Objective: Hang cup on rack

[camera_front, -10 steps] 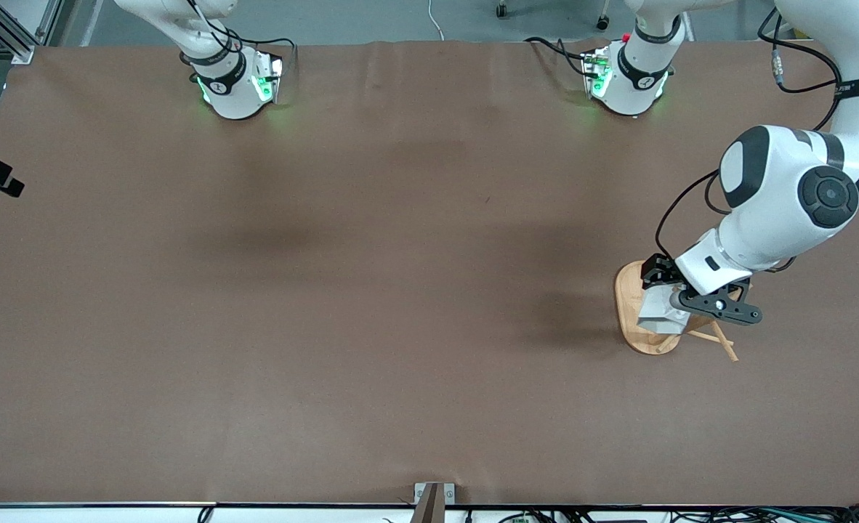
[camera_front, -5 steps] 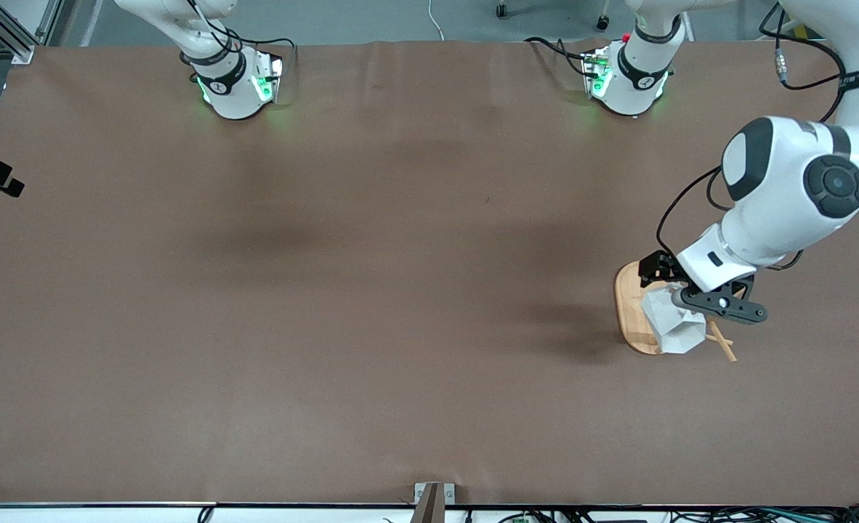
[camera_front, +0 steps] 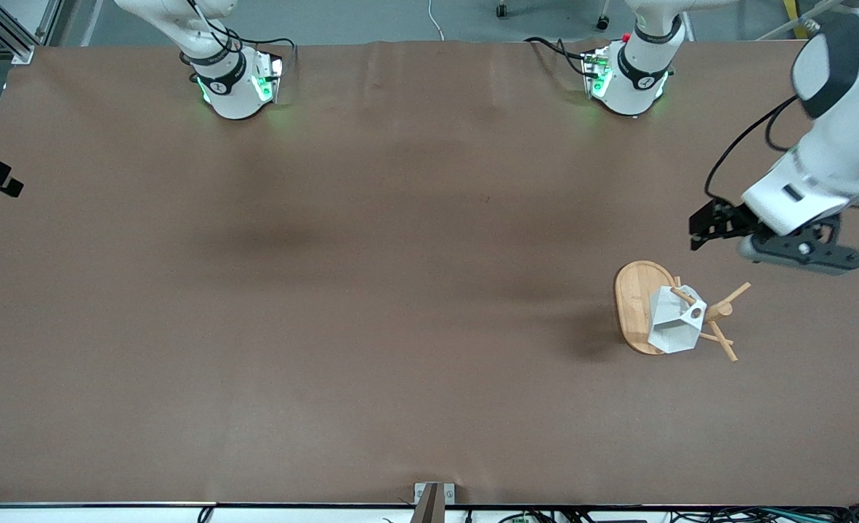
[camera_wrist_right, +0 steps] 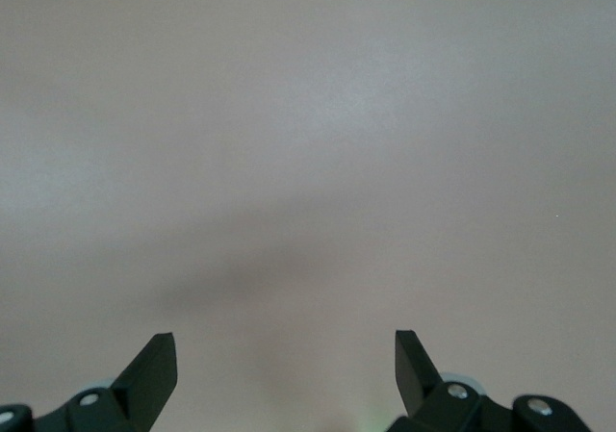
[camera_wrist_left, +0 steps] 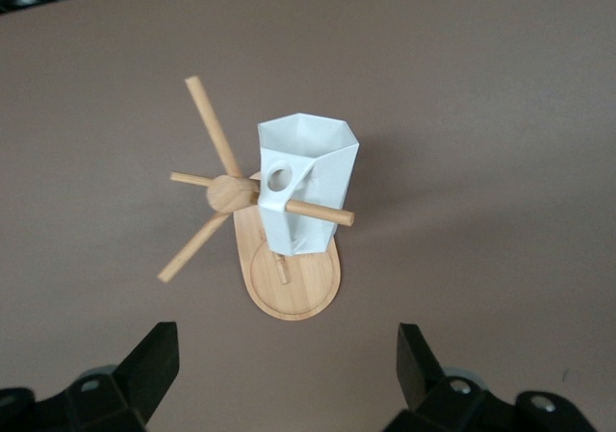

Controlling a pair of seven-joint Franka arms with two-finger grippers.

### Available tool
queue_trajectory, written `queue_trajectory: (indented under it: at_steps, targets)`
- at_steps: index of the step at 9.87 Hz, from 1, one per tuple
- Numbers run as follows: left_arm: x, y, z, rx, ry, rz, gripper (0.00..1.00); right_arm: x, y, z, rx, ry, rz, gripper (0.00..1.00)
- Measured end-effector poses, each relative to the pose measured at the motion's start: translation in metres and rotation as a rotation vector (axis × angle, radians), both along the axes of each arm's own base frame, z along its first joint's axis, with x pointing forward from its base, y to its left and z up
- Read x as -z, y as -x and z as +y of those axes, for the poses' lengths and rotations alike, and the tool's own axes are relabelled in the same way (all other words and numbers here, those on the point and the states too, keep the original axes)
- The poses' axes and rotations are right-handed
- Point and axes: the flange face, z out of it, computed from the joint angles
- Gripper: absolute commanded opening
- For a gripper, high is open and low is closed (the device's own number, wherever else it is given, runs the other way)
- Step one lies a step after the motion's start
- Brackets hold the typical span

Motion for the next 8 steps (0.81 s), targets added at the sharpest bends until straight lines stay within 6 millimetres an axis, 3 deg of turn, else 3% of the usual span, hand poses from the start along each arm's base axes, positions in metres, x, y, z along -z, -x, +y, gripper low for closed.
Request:
queue_trajectory:
  at_steps: [2,4,8]
  targets:
    - [-0.049,0.028,-0.001,-0.002,-0.018,0.028,1.0,0.0,0.0,0.0,0.0,0.0,0.0,1.0]
    - [-0.083,0.045,-0.001,-0.004,-0.025,0.039,1.0,0.0,0.0,0.0,0.0,0.0,0.0,1.0]
    - [-0.086,0.048,0.003,-0.01,-0.028,0.064,1.0,0.0,0.0,0.0,0.0,0.0,0.0,1.0]
